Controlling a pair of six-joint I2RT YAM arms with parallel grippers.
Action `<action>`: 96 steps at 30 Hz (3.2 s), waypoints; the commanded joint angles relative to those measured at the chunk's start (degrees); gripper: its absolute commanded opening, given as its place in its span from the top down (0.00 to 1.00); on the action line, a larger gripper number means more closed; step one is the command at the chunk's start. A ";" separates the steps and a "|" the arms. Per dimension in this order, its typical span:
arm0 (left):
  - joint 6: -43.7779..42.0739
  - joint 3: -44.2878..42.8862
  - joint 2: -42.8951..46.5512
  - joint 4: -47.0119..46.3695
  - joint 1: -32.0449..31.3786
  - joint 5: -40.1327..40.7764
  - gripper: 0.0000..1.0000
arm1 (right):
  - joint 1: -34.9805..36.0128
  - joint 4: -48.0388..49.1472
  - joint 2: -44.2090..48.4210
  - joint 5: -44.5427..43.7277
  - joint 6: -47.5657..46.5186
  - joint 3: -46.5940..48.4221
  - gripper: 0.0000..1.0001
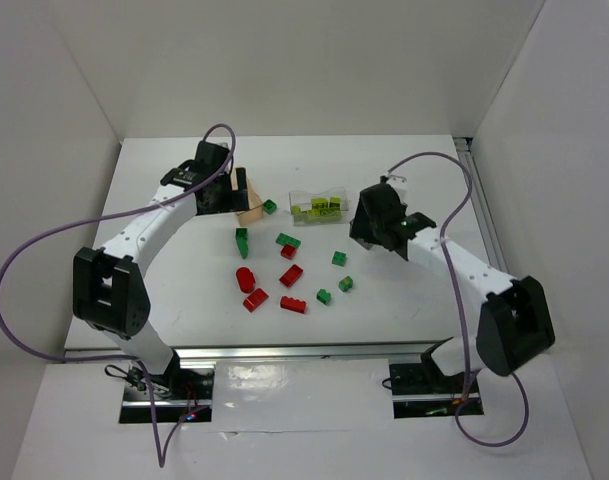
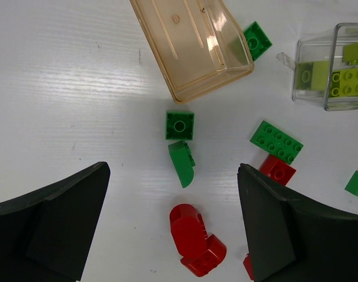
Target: Sort the legos into containers by color
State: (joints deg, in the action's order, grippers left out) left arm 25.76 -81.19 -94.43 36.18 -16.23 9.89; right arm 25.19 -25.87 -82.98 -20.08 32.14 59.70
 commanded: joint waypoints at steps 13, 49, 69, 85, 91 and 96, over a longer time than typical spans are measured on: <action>0.17 -2.84 -2.86 0.38 -0.73 -1.19 0.02 | 9.26 -0.51 -1.04 11.55 8.73 -10.92 0.10; 0.17 -1.78 -0.05 -0.68 -0.73 -0.13 0.02 | -0.31 -1.65 -7.89 -7.18 -1.03 10.87 0.68; 0.17 -0.20 1.01 0.38 -0.73 2.59 0.01 | 10.93 1.16 -2.45 -0.17 4.59 -0.37 0.26; 0.70 0.86 2.06 0.38 -0.73 3.12 0.01 | 10.93 8.64 -18.01 3.82 3.81 2.34 0.30; 0.70 1.38 2.06 0.38 -0.73 3.12 0.01 | 10.93 6.19 -15.91 0.13 3.81 4.02 0.64; 0.70 1.38 2.59 0.38 -0.73 3.12 0.01 | 9.63 2.76 -9.05 -5.32 2.14 6.73 0.69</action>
State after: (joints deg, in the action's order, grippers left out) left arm 25.89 -80.20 -94.59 36.86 -16.75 12.23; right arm 36.10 -21.41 -97.86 -19.99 35.55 61.98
